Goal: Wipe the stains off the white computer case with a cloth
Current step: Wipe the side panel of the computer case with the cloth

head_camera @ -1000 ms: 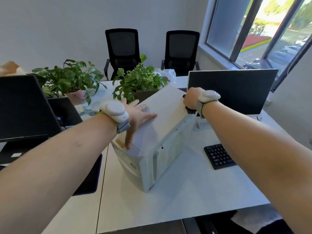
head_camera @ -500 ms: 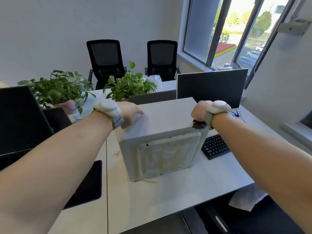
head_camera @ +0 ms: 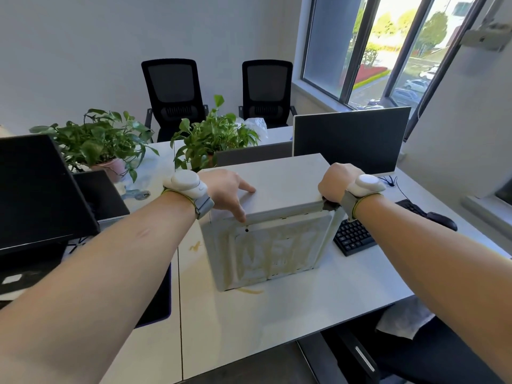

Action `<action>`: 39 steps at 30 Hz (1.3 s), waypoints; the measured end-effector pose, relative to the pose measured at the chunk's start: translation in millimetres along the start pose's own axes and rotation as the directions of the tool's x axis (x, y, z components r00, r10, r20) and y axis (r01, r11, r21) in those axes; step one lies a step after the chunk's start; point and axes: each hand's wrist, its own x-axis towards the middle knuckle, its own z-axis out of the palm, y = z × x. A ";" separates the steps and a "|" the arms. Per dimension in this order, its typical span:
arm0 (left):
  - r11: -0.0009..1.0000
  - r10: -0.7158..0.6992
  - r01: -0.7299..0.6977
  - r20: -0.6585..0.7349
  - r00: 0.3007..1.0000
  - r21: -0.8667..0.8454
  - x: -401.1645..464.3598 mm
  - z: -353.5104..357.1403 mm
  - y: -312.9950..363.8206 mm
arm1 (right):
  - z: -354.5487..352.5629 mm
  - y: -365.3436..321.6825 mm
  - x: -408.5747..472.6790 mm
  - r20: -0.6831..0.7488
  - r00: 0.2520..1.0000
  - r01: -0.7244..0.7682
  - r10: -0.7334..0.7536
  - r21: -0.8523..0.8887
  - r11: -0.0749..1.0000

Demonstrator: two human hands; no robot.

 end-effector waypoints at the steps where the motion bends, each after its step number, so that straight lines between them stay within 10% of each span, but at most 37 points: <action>1: 1.000 -0.001 0.001 -0.005 1.000 -0.002 0.8 -0.3 0.0 | 0.4 -0.1 1.9 -0.006 1.000 -0.005 0.005 0.018 1.000; 14: 0.995 -0.054 0.054 0.006 0.999 -0.088 19.3 -20.4 -9.8 | 19.0 3.3 9.6 -0.315 0.947 0.129 -0.063 0.192 0.973; 20: 0.982 -0.093 0.096 0.025 0.995 -0.160 31.8 -23.8 -19.2 | 47.7 3.3 11.1 -0.621 0.778 0.272 -0.094 0.197 0.942; 24: 0.978 -0.106 0.111 0.034 0.994 -0.174 36.9 -24.1 -23.3 | 50.7 -18.7 -3.2 -0.702 0.677 0.594 -0.222 0.342 0.728; 33: 0.966 -0.108 0.115 0.042 0.993 -0.232 42.0 -26.8 -28.2 | 66.1 -57.5 -17.3 -0.745 0.335 0.786 -0.577 -0.117 0.608; 39: 0.949 -0.119 0.132 0.063 0.991 -0.285 44.0 -27.3 -30.3 | 85.2 -10.7 -1.8 -0.774 0.472 0.672 -0.423 0.005 0.740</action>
